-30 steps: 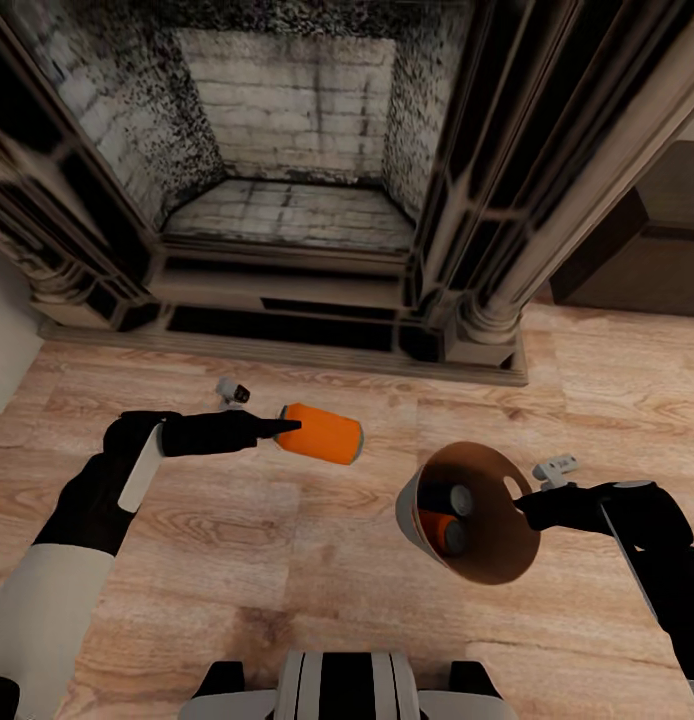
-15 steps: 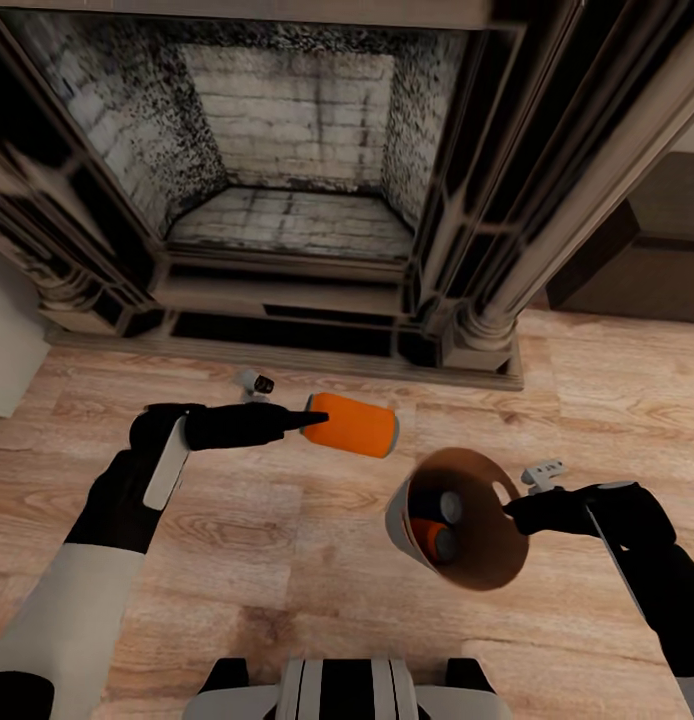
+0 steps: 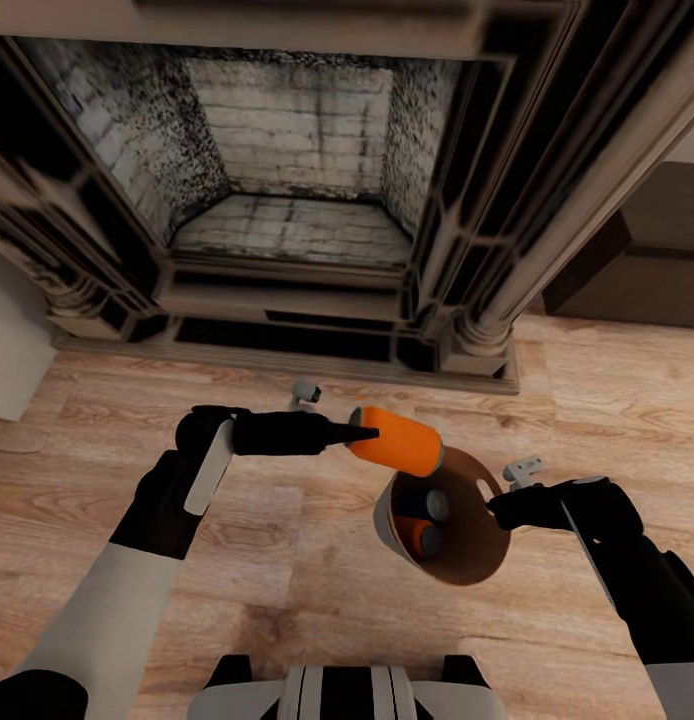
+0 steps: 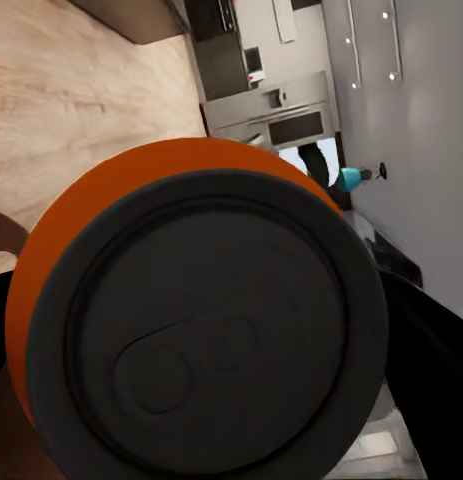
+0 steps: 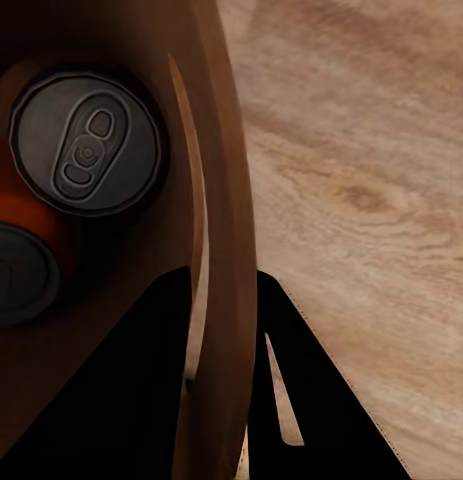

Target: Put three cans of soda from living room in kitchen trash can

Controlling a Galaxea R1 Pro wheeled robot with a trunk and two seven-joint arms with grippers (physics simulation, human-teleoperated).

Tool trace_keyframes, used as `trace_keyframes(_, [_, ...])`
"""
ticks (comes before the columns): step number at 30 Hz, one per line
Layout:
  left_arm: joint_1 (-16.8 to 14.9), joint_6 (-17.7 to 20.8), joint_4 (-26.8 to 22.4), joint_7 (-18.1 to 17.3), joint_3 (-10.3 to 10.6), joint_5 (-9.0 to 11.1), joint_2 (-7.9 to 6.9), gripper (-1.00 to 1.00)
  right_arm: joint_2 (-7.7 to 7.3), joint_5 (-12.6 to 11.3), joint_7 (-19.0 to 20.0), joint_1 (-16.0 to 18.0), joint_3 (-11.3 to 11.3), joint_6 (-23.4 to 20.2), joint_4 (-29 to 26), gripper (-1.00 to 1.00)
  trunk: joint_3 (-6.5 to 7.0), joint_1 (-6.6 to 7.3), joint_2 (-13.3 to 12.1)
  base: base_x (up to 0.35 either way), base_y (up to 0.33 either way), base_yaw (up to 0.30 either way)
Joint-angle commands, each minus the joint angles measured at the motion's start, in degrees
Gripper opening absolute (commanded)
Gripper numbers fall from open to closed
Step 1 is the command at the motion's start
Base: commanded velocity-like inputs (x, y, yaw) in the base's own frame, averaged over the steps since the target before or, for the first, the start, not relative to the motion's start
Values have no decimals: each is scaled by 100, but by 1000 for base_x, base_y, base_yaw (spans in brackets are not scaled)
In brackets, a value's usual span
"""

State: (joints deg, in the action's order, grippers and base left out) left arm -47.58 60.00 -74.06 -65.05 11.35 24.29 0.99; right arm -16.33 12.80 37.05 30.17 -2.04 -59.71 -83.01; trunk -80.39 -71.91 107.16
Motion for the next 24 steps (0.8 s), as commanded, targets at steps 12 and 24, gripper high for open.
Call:
trace_keyframes(12, [19,0,0,359,228,-4,31,-100,28,-111,13,7,-41,-29,13,-100,109,133,-242,0,0,0])
trace_keyframes(24, [27,0,69,2331,937,-23,57,-100,621,1045,30,117,-50,-29,-34,-100,109,133,-242,0,0,0])
